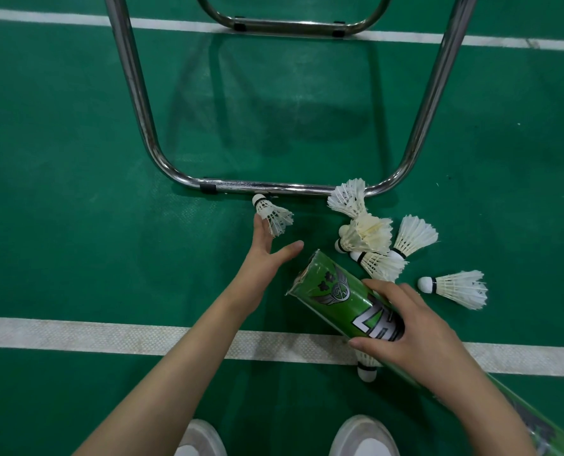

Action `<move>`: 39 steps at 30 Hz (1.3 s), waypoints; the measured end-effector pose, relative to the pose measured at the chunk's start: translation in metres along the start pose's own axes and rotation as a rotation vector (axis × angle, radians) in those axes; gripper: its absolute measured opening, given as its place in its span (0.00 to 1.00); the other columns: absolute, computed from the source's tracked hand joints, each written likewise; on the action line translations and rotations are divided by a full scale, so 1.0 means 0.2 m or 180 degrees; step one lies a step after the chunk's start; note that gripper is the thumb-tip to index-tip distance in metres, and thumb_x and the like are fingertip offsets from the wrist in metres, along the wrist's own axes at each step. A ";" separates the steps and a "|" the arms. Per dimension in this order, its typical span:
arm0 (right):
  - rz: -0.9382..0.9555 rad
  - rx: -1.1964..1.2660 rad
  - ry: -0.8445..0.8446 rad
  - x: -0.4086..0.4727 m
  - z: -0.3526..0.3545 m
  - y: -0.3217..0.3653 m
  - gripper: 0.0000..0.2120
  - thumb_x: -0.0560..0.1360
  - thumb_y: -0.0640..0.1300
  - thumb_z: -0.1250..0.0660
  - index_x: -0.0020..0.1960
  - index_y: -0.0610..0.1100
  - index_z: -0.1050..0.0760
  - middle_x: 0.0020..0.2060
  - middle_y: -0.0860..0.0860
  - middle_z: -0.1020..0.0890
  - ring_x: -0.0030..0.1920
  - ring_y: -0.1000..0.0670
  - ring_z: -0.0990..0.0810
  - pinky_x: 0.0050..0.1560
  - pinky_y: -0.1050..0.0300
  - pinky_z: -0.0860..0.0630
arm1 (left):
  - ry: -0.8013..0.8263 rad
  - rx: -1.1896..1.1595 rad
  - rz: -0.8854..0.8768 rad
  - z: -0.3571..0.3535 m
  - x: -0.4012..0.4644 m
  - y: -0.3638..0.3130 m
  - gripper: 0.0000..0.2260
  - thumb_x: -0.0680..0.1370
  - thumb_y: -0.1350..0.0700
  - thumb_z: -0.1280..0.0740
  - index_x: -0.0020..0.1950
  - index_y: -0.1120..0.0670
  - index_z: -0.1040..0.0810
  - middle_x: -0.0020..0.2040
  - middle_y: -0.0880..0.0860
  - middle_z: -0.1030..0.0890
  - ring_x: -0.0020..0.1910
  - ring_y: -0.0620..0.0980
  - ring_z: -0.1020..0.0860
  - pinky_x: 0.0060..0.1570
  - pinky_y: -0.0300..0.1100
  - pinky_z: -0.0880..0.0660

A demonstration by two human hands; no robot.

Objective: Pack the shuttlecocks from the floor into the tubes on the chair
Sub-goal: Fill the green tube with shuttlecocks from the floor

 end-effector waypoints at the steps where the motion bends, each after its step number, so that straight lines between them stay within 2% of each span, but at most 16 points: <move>1: 0.0003 -0.0006 0.0008 0.00 0.00 0.00 0.35 0.60 0.63 0.28 0.63 0.67 0.40 0.51 0.67 0.33 0.51 0.57 0.27 0.49 0.49 0.24 | -0.0019 0.0000 0.0000 0.01 0.00 0.00 0.45 0.74 0.54 0.30 0.76 0.44 0.61 0.78 0.44 0.55 0.76 0.44 0.51 0.74 0.52 0.47; 4: 0.0016 -0.0021 0.0003 0.00 0.00 -0.01 0.35 0.60 0.65 0.29 0.62 0.67 0.41 0.51 0.68 0.33 0.50 0.58 0.27 0.48 0.50 0.24 | -0.0175 0.0006 -0.0110 0.02 -0.01 -0.02 0.39 0.75 0.57 0.31 0.77 0.46 0.53 0.77 0.45 0.49 0.75 0.42 0.47 0.74 0.50 0.46; 6: 0.0014 -0.0022 -0.0009 0.00 0.00 -0.01 0.35 0.60 0.64 0.29 0.63 0.66 0.40 0.50 0.68 0.33 0.50 0.58 0.27 0.48 0.50 0.24 | -0.0330 0.0107 -0.0321 0.03 -0.05 -0.03 0.33 0.76 0.59 0.32 0.76 0.48 0.45 0.76 0.44 0.42 0.73 0.40 0.42 0.72 0.40 0.42; 8: 0.0007 -0.0034 -0.0005 0.00 0.00 0.00 0.35 0.60 0.64 0.28 0.63 0.66 0.40 0.50 0.67 0.33 0.50 0.57 0.27 0.48 0.50 0.24 | -0.0508 0.0248 -0.0569 0.05 -0.11 -0.05 0.26 0.77 0.60 0.33 0.73 0.49 0.37 0.71 0.42 0.33 0.69 0.37 0.35 0.63 0.28 0.35; 9: 0.0007 -0.0037 -0.0002 0.01 0.00 0.00 0.35 0.60 0.63 0.28 0.63 0.66 0.40 0.50 0.67 0.33 0.50 0.57 0.27 0.48 0.50 0.24 | -0.0621 0.0283 -0.0664 0.06 -0.14 -0.06 0.23 0.77 0.60 0.33 0.70 0.49 0.32 0.67 0.42 0.29 0.65 0.34 0.31 0.59 0.26 0.33; 11: 0.0012 -0.0032 -0.0007 0.00 0.00 0.00 0.35 0.60 0.64 0.28 0.63 0.66 0.40 0.50 0.67 0.34 0.51 0.57 0.27 0.49 0.50 0.24 | -0.0877 0.0283 -0.0731 0.09 -0.21 -0.06 0.15 0.76 0.59 0.32 0.61 0.48 0.24 0.59 0.41 0.22 0.58 0.33 0.25 0.56 0.28 0.29; 14: 0.0019 -0.0030 0.0004 0.00 0.00 0.00 0.35 0.60 0.64 0.28 0.62 0.67 0.40 0.50 0.69 0.34 0.50 0.56 0.27 0.49 0.49 0.24 | -0.1152 0.0209 -0.0683 0.12 -0.30 -0.08 0.08 0.74 0.58 0.29 0.50 0.48 0.19 0.48 0.43 0.16 0.50 0.38 0.19 0.48 0.28 0.26; 18: 0.0014 -0.0018 -0.0019 0.00 0.00 0.01 0.35 0.60 0.64 0.28 0.63 0.66 0.39 0.49 0.67 0.33 0.50 0.56 0.27 0.48 0.49 0.24 | -0.1175 0.0093 -0.0716 0.14 -0.38 -0.11 0.05 0.71 0.61 0.28 0.43 0.52 0.17 0.41 0.45 0.15 0.44 0.39 0.18 0.44 0.28 0.26; 22: -0.0003 -0.0039 0.0021 0.00 0.00 0.01 0.35 0.60 0.64 0.29 0.63 0.66 0.40 0.49 0.67 0.33 0.50 0.57 0.27 0.48 0.50 0.25 | -0.1020 0.0211 -0.0793 0.15 -0.43 -0.13 0.07 0.72 0.66 0.30 0.41 0.53 0.19 0.38 0.45 0.16 0.40 0.39 0.19 0.42 0.28 0.26; 27: 0.0002 -0.0082 0.0084 -0.01 -0.01 0.02 0.34 0.61 0.63 0.28 0.63 0.66 0.39 0.50 0.69 0.34 0.50 0.57 0.27 0.48 0.51 0.25 | -0.0583 0.0350 -0.0806 0.12 -0.46 -0.15 0.09 0.75 0.66 0.33 0.49 0.53 0.24 0.32 0.45 0.20 0.34 0.39 0.23 0.38 0.28 0.29; 30: 0.0032 -0.0114 0.0130 0.00 -0.01 0.03 0.34 0.61 0.63 0.28 0.63 0.66 0.40 0.50 0.69 0.34 0.49 0.58 0.28 0.46 0.52 0.25 | -0.0464 0.0280 -0.0714 0.09 -0.46 -0.15 0.12 0.75 0.65 0.33 0.54 0.50 0.26 0.36 0.52 0.19 0.36 0.42 0.22 0.39 0.29 0.28; 33: 0.0070 -0.0083 0.0172 -0.01 -0.02 0.04 0.34 0.61 0.62 0.28 0.63 0.65 0.39 0.50 0.68 0.34 0.49 0.59 0.28 0.46 0.52 0.25 | -0.0214 0.0308 -0.0620 0.05 -0.46 -0.14 0.13 0.77 0.62 0.34 0.57 0.48 0.27 0.35 0.51 0.18 0.38 0.41 0.21 0.43 0.28 0.28; 36: 0.0102 -0.0017 0.0179 -0.01 -0.03 0.05 0.34 0.60 0.62 0.27 0.63 0.65 0.38 0.51 0.65 0.33 0.51 0.59 0.28 0.48 0.51 0.25 | -0.0006 0.0366 -0.0576 0.01 -0.46 -0.12 0.12 0.76 0.52 0.33 0.59 0.45 0.28 0.35 0.51 0.19 0.39 0.42 0.21 0.44 0.30 0.28; 39: 0.0117 0.0029 0.0294 0.00 -0.03 0.06 0.35 0.60 0.62 0.27 0.62 0.66 0.39 0.52 0.65 0.32 0.51 0.60 0.28 0.50 0.51 0.26 | 0.0123 0.0641 -0.0567 -0.04 -0.48 -0.11 0.20 0.72 0.56 0.27 0.59 0.41 0.29 0.40 0.51 0.16 0.43 0.45 0.18 0.47 0.34 0.25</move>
Point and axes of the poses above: each hand's wrist, its own x-axis towards the middle knuckle, its own z-axis out of the back of the hand, y = z × x, the point moved 4 cm from there along x, towards the middle knuckle
